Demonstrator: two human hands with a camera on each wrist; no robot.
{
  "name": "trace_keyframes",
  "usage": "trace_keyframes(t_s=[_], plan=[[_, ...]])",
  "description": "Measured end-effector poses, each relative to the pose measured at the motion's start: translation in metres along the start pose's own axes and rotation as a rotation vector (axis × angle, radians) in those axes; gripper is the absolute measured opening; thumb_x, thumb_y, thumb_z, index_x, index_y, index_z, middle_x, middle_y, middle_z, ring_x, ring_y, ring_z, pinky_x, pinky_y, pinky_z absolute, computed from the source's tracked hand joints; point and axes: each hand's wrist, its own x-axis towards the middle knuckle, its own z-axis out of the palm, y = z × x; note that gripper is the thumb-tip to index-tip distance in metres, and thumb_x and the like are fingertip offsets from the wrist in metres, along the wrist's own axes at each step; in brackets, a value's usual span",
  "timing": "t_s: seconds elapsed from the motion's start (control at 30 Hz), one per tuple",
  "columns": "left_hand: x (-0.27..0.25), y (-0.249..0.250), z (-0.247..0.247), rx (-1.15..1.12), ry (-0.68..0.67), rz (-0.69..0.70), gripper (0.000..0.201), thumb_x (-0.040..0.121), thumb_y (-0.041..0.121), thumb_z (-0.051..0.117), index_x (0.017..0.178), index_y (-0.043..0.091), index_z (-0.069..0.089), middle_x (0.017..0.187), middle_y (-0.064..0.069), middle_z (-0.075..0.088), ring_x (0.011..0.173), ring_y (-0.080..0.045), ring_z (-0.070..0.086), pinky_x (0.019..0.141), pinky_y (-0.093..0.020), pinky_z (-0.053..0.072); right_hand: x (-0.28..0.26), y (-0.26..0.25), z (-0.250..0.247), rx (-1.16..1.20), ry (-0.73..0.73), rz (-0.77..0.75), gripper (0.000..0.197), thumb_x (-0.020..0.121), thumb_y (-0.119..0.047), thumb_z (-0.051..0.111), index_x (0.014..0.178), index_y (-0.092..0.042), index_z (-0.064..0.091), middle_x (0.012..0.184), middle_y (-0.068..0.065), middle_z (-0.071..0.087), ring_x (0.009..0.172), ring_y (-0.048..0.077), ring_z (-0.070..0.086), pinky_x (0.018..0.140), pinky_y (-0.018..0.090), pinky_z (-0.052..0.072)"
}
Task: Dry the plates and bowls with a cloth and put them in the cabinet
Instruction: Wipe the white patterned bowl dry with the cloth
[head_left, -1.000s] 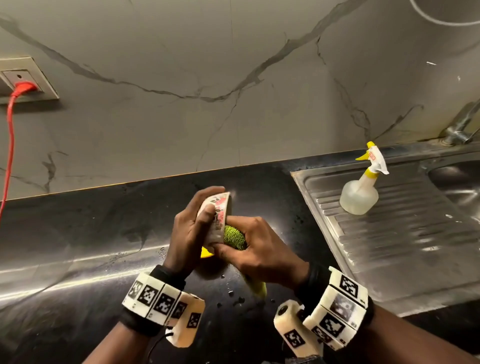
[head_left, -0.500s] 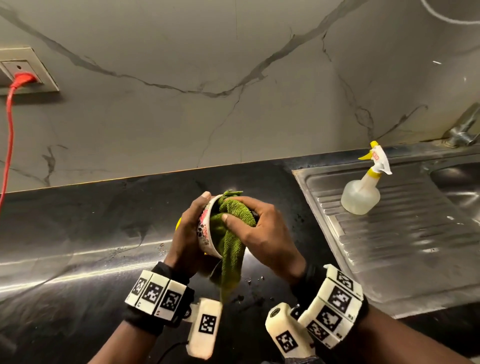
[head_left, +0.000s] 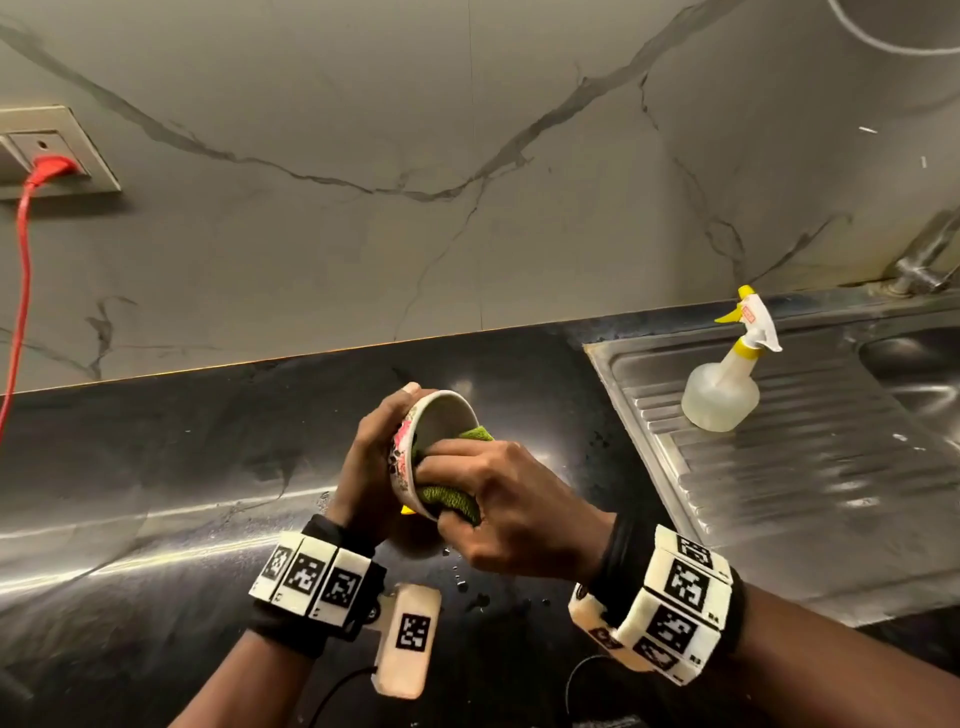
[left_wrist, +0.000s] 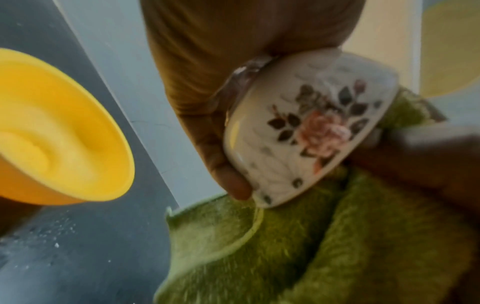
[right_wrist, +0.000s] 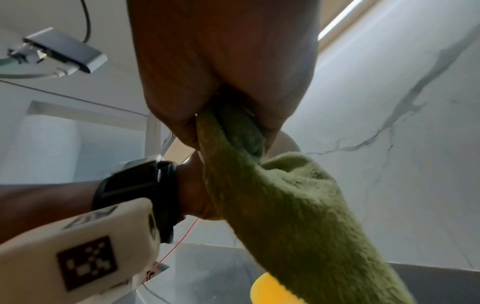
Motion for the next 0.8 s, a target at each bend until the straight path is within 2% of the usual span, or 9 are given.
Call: trace_keyframes(t_s=[0.1,0.17,0.33,0.43,0.53,0.6,0.67,0.73,0.8], plan=[[0.0,-0.002,0.009,-0.075,-0.015,-0.041,0.051,0.096,0.034,0.042,0.057,0.016,0.068,0.054,-0.003,0.059,0.05,-0.012,0.059,0.049,-0.019,0.049,0.003,0.001,0.006,0.079,0.135,0.018,0.025,0.079,-0.004,0.067,0.104,-0.003,0.068,0.102,0.008,0.067,0.087,0.018,0.061,0.08,0.026,0.051],[-0.002,-0.004,0.017,-0.076,-0.031,-0.018,0.054,0.101,0.032,0.036,0.065,0.013,0.073,0.06,-0.005,0.063,0.055,-0.012,0.062,0.052,-0.019,0.05,0.008,0.001,0.009,0.151,0.303,0.11,0.027,0.078,-0.001,0.067,0.105,-0.002,0.069,0.101,0.008,0.069,0.088,0.012,0.061,0.082,0.016,0.048],[0.006,-0.008,0.01,0.282,0.041,0.359,0.039,0.091,0.034,0.05,0.1,0.001,0.069,0.09,-0.011,0.071,0.081,-0.017,0.068,0.071,-0.025,0.053,0.017,0.009,0.012,0.14,0.556,0.255,0.025,0.085,-0.005,0.067,0.11,-0.006,0.07,0.1,0.004,0.072,0.09,0.007,0.065,0.083,0.017,0.053],[0.009,-0.01,-0.002,0.448,0.073,0.481,0.038,0.087,0.041,0.053,0.099,0.012,0.073,0.094,-0.006,0.074,0.087,-0.022,0.069,0.075,-0.031,0.053,0.015,0.009,0.017,0.245,0.537,0.397,0.017,0.091,-0.015,0.068,0.107,-0.013,0.072,0.092,-0.005,0.072,0.084,0.002,0.066,0.073,0.015,0.053],[0.005,-0.015,-0.004,0.476,0.055,0.533,0.036,0.085,0.039,0.056,0.101,0.011,0.073,0.094,-0.009,0.074,0.086,-0.026,0.071,0.073,-0.034,0.055,0.013,0.011,0.019,0.431,0.398,0.621,0.015,0.092,-0.032,0.067,0.086,-0.019,0.072,0.072,-0.008,0.068,0.065,0.0,0.061,0.059,0.019,0.049],[0.001,-0.019,-0.006,0.462,0.05,0.536,0.033,0.085,0.038,0.056,0.1,0.013,0.072,0.095,-0.011,0.073,0.085,-0.028,0.069,0.073,-0.037,0.054,0.012,0.011,0.018,0.617,0.288,0.74,0.027,0.095,-0.037,0.061,0.084,-0.015,0.07,0.079,0.003,0.071,0.074,0.016,0.067,0.069,0.037,0.057],[0.0,-0.022,-0.009,0.446,0.055,0.498,0.033,0.086,0.04,0.055,0.1,0.016,0.073,0.096,-0.01,0.073,0.087,-0.034,0.068,0.075,-0.042,0.053,0.011,0.005,0.015,0.921,0.256,0.773,0.033,0.099,-0.036,0.051,0.104,-0.011,0.07,0.102,0.017,0.072,0.096,0.031,0.069,0.091,0.05,0.055],[0.002,-0.022,-0.009,0.398,0.04,0.428,0.036,0.086,0.043,0.053,0.102,0.016,0.071,0.098,-0.011,0.072,0.087,-0.036,0.067,0.074,-0.046,0.053,0.009,-0.004,0.008,1.203,0.296,0.72,0.036,0.101,-0.037,0.048,0.119,-0.011,0.066,0.114,0.019,0.068,0.105,0.029,0.066,0.099,0.05,0.051],[0.002,-0.022,-0.009,0.353,0.026,0.403,0.041,0.086,0.043,0.052,0.107,0.011,0.067,0.101,-0.014,0.07,0.086,-0.029,0.067,0.073,-0.043,0.054,0.007,-0.011,0.005,1.141,0.281,0.58,0.038,0.096,-0.041,0.055,0.123,-0.015,0.063,0.113,0.014,0.069,0.106,0.027,0.067,0.097,0.045,0.053]])
